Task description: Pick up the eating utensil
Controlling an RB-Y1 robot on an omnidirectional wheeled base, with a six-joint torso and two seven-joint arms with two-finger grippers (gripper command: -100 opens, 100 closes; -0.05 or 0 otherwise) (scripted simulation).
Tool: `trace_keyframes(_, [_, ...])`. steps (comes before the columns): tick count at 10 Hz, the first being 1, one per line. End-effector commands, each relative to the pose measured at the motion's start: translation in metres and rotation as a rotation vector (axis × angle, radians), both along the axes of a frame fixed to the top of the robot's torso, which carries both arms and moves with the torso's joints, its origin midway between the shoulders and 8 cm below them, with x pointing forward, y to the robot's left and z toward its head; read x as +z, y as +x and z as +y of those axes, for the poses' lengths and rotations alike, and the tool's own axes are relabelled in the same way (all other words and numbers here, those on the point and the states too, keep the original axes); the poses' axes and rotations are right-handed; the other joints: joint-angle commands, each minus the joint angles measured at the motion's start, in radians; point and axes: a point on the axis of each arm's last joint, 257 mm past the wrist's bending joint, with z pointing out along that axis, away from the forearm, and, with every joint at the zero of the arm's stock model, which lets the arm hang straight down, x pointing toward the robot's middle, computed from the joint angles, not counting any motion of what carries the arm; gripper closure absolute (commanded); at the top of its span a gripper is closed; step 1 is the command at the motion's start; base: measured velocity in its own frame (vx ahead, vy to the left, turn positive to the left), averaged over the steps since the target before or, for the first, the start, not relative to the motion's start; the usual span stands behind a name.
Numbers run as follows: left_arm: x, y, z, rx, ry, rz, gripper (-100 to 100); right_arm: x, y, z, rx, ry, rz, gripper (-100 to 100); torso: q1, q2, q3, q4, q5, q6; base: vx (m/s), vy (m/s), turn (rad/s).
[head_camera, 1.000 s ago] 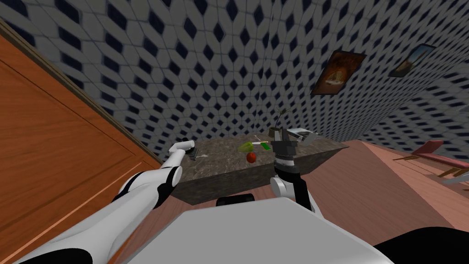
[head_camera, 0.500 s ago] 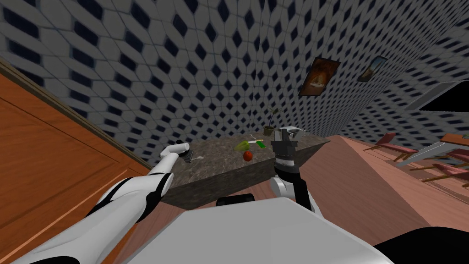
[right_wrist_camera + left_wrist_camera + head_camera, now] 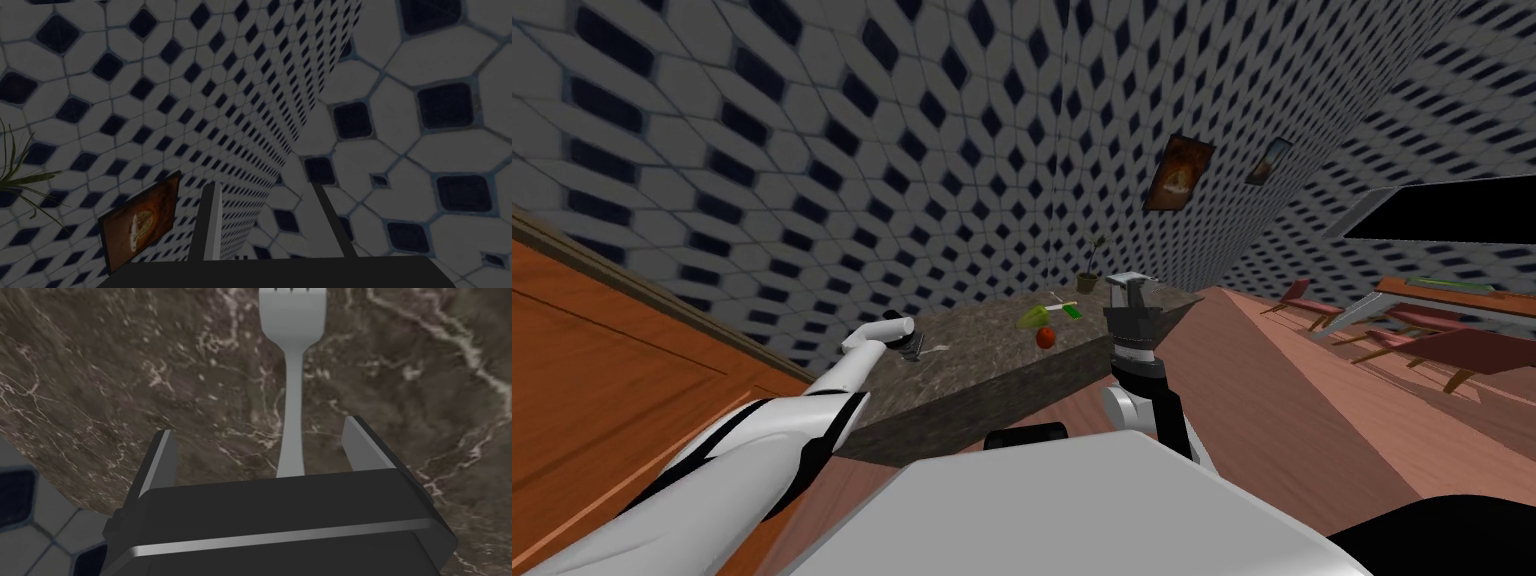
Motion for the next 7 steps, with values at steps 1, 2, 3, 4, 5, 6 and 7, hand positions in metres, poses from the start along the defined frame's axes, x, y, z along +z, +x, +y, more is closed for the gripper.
trace_keyframes(1, [-0.004, -0.017, 0.02, 0.037, 0.014, 0.008, -100, 0.0, 0.0, 0.0, 0.0, 0.0, 0.0, 0, 0.0, 0.0, 0.0, 0.0, 0.0, 0.0, -0.043, 0.013, -0.242])
trace_keyframes(2, [-0.002, -0.017, 0.021, 0.037, 0.005, 0.006, -100, 0.0, 0.0, 0.0, 0.0, 0.0, 0.0, 0, 0.001, 0.001, 0.0, 0.0, 0.0, 0.0, -0.027, 0.008, -0.149])
trace_keyframes(3, [-0.002, -0.016, 0.017, 0.038, -0.013, 0.001, -100, 0.0, 0.0, 0.0, 0.0, 0.0, 0.0, 0, 0.0, 0.0, 0.0, 0.0, 0.0, 0.0, 0.0, 0.0, 0.0])
trace_keyframes(4, [-0.006, -0.033, 0.037, 0.069, 0.009, 0.015, -100, 0.0, 0.0, 0.0, 0.0, 0.0, 0.0, 0, 0.0, -0.001, -0.001, 0.0, 0.0, 0.0, -0.03, 0.004, -0.174])
trace_keyframes(5, [-0.005, -0.033, 0.034, 0.069, -0.008, 0.013, -100, 0.0, 0.0, 0.0, 0.0, 0.0, 0.0, 0, 0.0, 0.0, 0.0, 0.0, 0.0, 0.0, -0.03, 0.012, -0.165])
trace_keyframes(6, [-0.006, -0.033, 0.032, 0.07, -0.017, 0.011, -100, 0.0, 0.0, 0.0, 0.0, 0.0, 0.0, 0, 0.0, 0.0, 0.0, 0.0, 0.0, 0.0, -0.004, 0.001, -0.024])
trace_keyframes(7, [-0.009, -0.051, 0.05, 0.101, 0.002, 0.027, -100, 0.0, 0.0, 0.0, 0.0, 0.0, 0.0, 0, 0.0, -0.001, -0.001, 0.0, 0.0, 0.0, -0.022, 0.0, -0.148])
